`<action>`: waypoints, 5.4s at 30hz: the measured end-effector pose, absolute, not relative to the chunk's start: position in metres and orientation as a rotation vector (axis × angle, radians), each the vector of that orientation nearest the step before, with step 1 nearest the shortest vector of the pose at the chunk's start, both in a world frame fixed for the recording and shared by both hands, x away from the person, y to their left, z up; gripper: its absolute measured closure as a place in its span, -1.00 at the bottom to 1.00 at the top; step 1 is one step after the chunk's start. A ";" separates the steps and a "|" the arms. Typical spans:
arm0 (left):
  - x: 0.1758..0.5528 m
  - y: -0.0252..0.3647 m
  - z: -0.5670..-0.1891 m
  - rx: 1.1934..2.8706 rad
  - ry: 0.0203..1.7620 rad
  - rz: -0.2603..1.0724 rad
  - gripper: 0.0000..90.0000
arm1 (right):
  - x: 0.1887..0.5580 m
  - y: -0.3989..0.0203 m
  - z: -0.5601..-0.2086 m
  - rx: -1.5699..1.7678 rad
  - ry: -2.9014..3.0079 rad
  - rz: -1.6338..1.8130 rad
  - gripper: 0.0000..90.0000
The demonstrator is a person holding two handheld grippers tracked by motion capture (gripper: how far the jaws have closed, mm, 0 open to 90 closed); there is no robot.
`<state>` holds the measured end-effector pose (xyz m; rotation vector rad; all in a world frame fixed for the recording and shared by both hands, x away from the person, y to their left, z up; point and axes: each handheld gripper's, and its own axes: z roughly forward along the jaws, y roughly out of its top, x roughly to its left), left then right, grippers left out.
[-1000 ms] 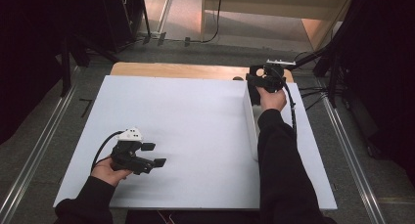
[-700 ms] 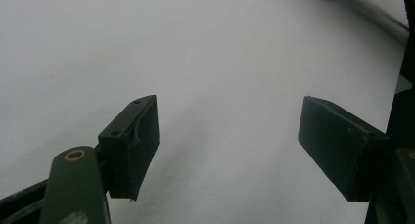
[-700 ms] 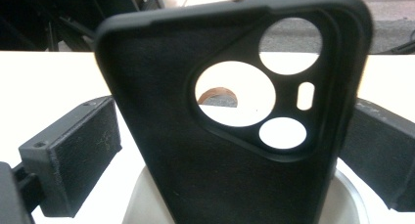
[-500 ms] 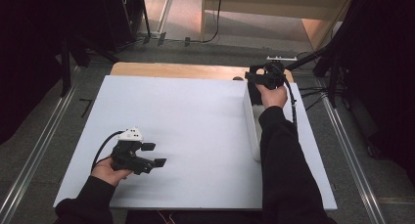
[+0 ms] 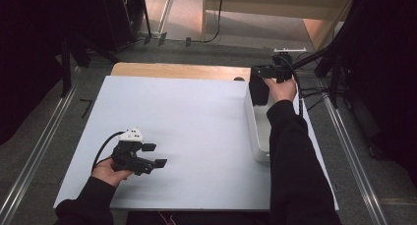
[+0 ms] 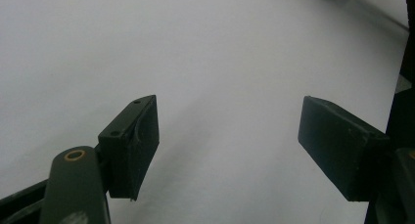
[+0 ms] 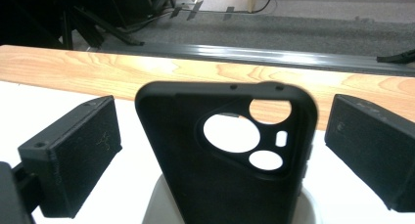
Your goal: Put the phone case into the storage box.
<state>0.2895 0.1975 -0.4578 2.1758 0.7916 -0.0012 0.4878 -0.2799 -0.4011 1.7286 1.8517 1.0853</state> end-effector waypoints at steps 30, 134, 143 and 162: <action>0.291 0.199 -0.458 2.171 0.803 -0.007 -0.49 | 0.468 -0.276 -0.338 1.680 2.028 1.088 -0.87; 0.291 0.204 -0.455 2.159 0.799 -0.005 -0.49 | 0.292 -0.193 -0.418 1.122 2.505 1.337 -0.49; 0.291 0.204 -0.454 2.159 0.799 -0.006 -0.49 | 0.279 -0.196 -0.430 1.090 2.517 1.323 -0.48; 0.290 0.204 -0.454 2.154 0.794 -0.004 -0.49 | 0.246 -0.208 -0.451 1.057 2.543 1.351 -0.46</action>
